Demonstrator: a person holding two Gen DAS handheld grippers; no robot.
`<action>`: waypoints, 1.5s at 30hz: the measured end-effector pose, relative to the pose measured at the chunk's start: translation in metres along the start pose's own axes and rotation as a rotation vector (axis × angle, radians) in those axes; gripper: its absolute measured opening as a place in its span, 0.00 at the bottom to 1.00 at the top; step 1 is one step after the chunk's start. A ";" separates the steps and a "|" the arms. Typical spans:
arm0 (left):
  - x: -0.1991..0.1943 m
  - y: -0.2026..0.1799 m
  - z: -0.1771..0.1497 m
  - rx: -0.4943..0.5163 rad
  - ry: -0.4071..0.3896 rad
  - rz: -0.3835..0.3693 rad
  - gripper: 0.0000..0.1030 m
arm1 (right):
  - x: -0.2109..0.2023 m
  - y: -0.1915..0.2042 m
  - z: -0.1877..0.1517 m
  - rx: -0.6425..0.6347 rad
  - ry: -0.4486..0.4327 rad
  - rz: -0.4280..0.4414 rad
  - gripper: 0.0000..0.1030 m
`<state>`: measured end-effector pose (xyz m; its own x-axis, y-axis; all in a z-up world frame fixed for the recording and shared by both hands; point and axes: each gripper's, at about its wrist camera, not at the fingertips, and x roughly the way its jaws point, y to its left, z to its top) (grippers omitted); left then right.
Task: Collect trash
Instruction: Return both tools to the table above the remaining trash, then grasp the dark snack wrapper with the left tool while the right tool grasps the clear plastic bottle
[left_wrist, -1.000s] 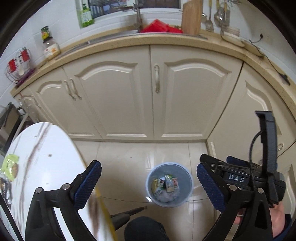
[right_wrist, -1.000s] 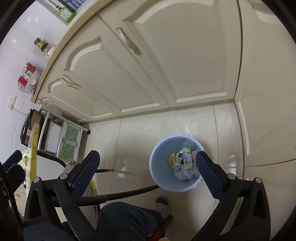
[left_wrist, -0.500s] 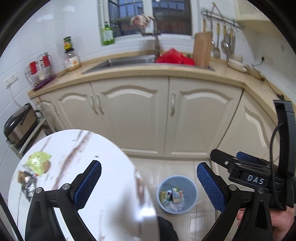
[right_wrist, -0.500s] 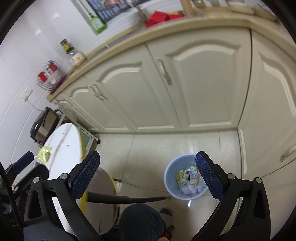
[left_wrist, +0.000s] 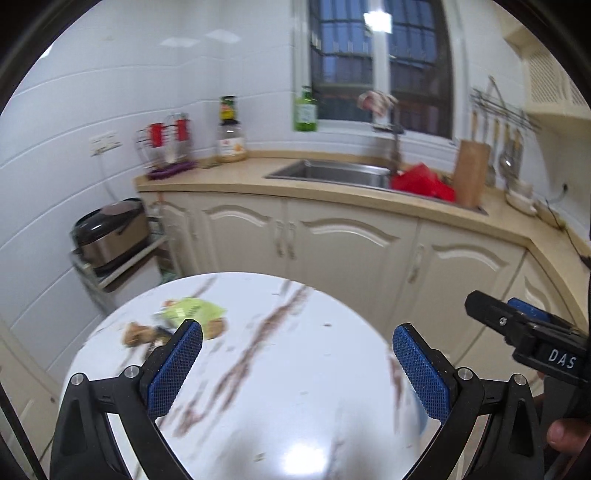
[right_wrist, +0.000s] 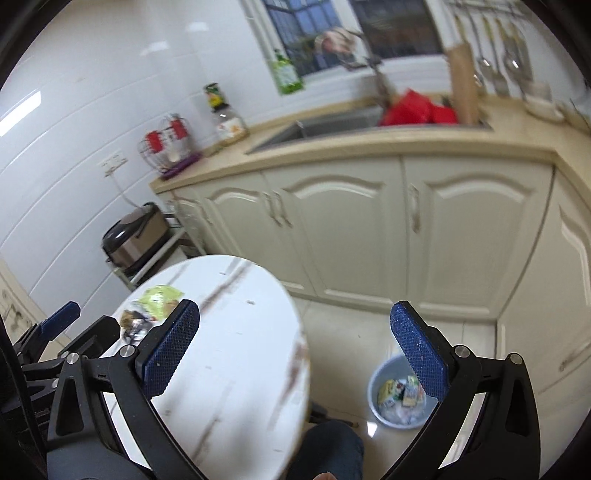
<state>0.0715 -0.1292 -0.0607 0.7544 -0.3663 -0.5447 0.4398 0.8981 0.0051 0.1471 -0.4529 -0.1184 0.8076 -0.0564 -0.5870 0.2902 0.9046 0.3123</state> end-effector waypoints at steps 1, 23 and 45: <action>-0.007 0.008 -0.003 -0.012 -0.005 0.011 0.99 | -0.001 0.013 0.001 -0.017 -0.005 0.010 1.00; -0.096 0.151 -0.067 -0.281 -0.052 0.212 0.99 | 0.018 0.202 -0.026 -0.310 -0.002 0.162 1.00; 0.159 0.199 -0.009 -0.202 0.262 0.142 0.99 | 0.147 0.187 -0.037 -0.292 0.219 0.090 1.00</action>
<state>0.2748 -0.0065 -0.1534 0.6386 -0.1834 -0.7474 0.2150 0.9750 -0.0555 0.3015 -0.2763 -0.1739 0.6853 0.0919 -0.7224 0.0388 0.9860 0.1622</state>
